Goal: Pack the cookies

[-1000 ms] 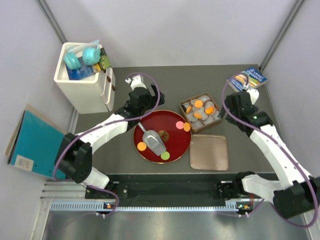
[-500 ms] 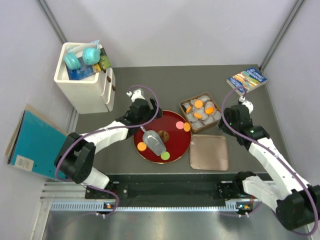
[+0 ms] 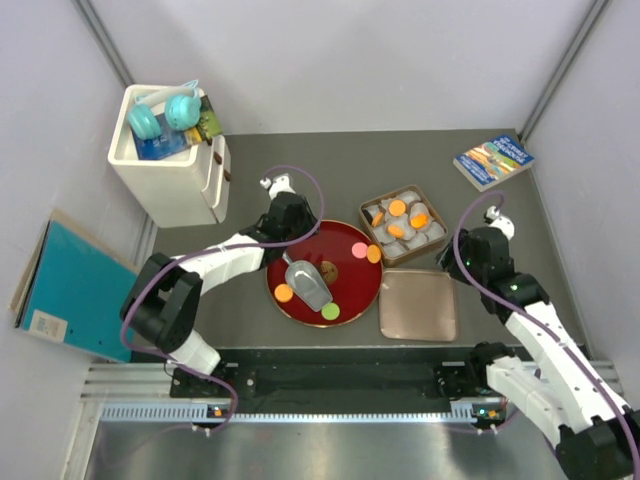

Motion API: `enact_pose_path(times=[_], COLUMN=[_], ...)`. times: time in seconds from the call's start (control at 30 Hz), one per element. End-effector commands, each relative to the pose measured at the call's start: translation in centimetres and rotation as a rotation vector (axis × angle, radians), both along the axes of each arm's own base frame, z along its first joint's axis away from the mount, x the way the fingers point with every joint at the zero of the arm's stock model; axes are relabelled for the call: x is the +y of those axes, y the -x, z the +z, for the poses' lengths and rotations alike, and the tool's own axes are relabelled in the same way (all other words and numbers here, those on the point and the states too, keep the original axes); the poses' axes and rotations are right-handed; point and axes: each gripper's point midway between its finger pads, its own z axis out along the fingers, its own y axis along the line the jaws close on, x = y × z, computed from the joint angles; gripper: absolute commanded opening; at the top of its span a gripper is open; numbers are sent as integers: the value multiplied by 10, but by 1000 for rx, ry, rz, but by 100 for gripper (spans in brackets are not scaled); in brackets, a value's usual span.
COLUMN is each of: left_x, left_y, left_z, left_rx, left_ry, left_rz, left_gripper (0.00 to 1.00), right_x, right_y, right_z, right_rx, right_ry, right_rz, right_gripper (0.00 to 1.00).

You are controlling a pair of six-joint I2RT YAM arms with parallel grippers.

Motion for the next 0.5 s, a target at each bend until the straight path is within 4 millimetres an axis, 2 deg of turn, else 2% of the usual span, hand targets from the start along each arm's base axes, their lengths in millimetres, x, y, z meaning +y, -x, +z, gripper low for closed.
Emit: enact_pose_path(times=[0.0, 0.17, 0.33, 0.37, 0.47], left_x=[-9, -12, -20, -24, -26], left_y=[-10, -9, -3, -2, 3], left_z=[20, 30, 30, 31, 23], left_rx=[-46, -70, -44, -44, -23], left_ry=[30, 65, 126, 144, 174], left_rz=[-9, -20, -38, -49, -55], left_gripper=[44, 50, 52, 52, 52], right_x=[-22, -44, -49, -50, -48], right_y=[11, 26, 35, 38, 41], right_z=[-35, -61, -82, -92, -104], right_rx=[166, 273, 360, 394, 423], right_ry=[109, 195, 206, 212, 205], right_rz=[-93, -196, -263, -275, -282], right_gripper=[59, 58, 55, 55, 52])
